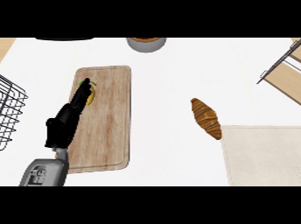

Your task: Pick the squash from the placemat and place it in the tiered shelf

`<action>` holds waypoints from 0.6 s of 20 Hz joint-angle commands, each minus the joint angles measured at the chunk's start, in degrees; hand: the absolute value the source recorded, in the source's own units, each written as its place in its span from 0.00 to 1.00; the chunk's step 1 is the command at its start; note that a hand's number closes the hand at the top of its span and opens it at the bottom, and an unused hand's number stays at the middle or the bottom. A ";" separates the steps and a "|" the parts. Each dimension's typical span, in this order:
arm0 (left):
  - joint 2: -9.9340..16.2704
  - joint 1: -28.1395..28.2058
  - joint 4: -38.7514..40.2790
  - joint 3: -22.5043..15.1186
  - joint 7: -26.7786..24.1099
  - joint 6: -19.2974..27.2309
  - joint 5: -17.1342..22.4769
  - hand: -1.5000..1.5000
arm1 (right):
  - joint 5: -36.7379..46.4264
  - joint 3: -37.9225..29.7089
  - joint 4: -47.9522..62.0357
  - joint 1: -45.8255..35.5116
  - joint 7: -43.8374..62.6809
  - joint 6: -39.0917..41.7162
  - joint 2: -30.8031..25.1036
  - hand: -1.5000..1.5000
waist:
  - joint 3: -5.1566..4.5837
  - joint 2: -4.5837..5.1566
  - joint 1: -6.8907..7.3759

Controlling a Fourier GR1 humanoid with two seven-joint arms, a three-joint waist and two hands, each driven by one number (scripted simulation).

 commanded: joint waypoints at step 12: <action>0.24 -1.29 1.51 1.18 0.57 -0.25 0.69 0.50 | 3.81 -6.45 -24.01 -3.44 10.72 7.32 -4.26 0.00 | -0.07 -0.32 -0.75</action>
